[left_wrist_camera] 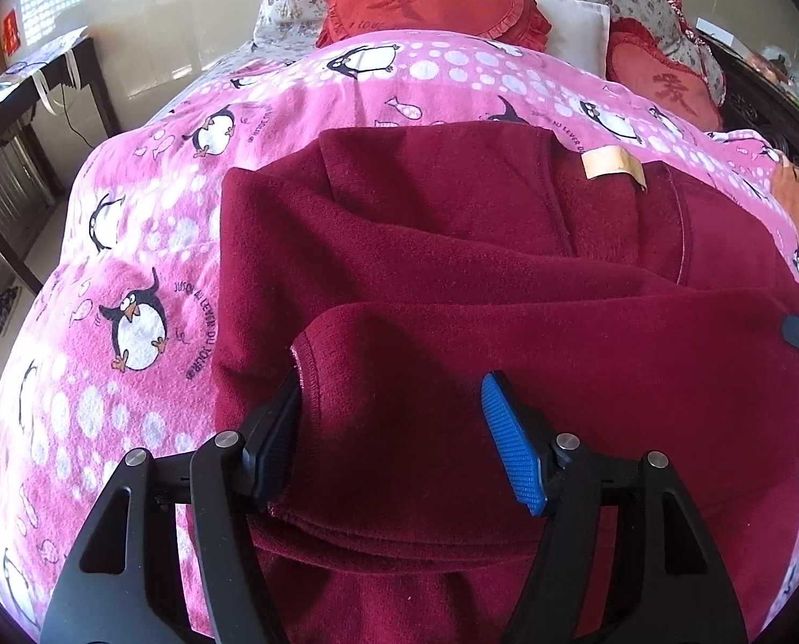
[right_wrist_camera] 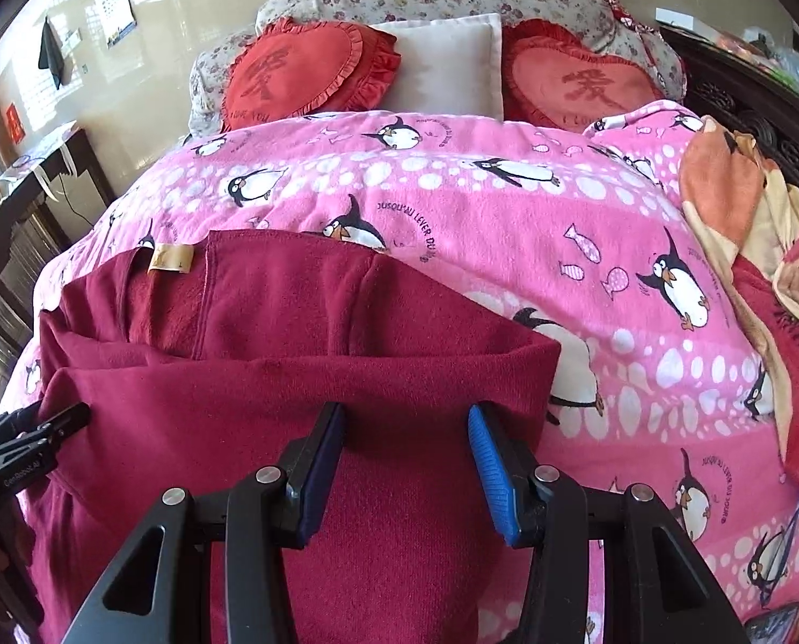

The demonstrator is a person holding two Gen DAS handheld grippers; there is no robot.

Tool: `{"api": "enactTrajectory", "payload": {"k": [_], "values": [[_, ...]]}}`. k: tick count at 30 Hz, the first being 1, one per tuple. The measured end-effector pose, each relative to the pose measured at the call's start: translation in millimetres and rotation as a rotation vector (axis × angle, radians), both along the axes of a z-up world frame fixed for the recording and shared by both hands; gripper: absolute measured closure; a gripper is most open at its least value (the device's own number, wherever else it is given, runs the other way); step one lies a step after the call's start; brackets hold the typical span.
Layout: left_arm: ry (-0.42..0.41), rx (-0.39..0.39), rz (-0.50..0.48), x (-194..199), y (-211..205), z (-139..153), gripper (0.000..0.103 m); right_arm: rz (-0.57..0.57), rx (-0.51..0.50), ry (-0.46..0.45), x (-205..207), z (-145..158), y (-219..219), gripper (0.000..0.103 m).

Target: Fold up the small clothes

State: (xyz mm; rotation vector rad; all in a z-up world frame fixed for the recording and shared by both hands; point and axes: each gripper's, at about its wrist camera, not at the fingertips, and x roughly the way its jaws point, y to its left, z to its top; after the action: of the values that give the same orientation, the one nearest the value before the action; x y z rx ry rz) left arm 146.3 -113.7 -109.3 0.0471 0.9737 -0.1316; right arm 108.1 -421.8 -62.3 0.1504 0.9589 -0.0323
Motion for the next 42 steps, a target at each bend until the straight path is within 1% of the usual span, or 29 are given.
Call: {"api": "enactTrajectory", "payload": {"k": [4,6,8,10,11,13,15,17,19,23,25,27,28,31,34,36,40,42], "values": [[0.0,-0.01,-0.006,-2,3,1,0.037,-0.001,0.004,-0.001,-23,12,0,0.057],[-0.004,-0.007,-0.003,-5,3,2,0.037,-0.012,0.003,0.0,-38,12,-2,0.056],[-0.013,-0.01,0.009,-10,5,6,0.037,-0.008,-0.003,0.032,-46,1,-1,0.056],[-0.018,-0.026,0.028,-16,6,10,0.037,-0.011,-0.02,0.088,-45,-18,-3,0.056],[-0.02,-0.034,0.035,-20,7,13,0.037,-0.009,-0.001,0.093,-44,-23,-6,0.056],[-0.029,-0.036,0.044,-31,9,19,0.037,-0.022,0.045,0.088,-45,-23,-12,0.054],[-0.04,-0.03,0.041,-41,11,25,0.037,-0.034,0.072,0.073,-49,-14,-16,0.054],[-0.053,-0.013,0.037,-53,11,31,0.037,-0.029,0.067,0.048,-56,-5,-15,0.053],[-0.061,0.006,0.032,-63,11,35,0.037,-0.022,0.087,0.037,-64,3,-15,0.053],[-0.073,0.022,0.012,-82,10,42,0.037,-0.011,0.223,0.039,-82,16,-16,0.053],[-0.079,0.021,0.005,-92,11,46,0.037,-0.006,0.264,0.044,-94,18,-15,0.051],[-0.082,0.017,0.003,-101,12,49,0.037,0.005,0.285,0.06,-108,19,-13,0.047],[-0.083,0.013,0.003,-106,13,50,0.037,0.011,0.287,0.067,-114,19,-12,0.046],[-0.073,-0.01,-0.001,-118,18,52,0.037,0.031,0.294,0.093,-135,18,-10,0.045],[-0.054,-0.047,0.016,-132,31,52,0.037,0.043,0.292,0.11,-156,15,-8,0.045],[-0.039,-0.059,0.03,-144,42,51,0.037,0.054,0.285,0.127,-169,11,-6,0.045],[-0.03,-0.043,0.052,-164,62,50,0.037,0.09,0.271,0.157,-194,1,0,0.045],[-0.016,-0.042,0.064,-174,73,46,0.037,0.109,0.289,0.168,-202,-9,5,0.045]]}}
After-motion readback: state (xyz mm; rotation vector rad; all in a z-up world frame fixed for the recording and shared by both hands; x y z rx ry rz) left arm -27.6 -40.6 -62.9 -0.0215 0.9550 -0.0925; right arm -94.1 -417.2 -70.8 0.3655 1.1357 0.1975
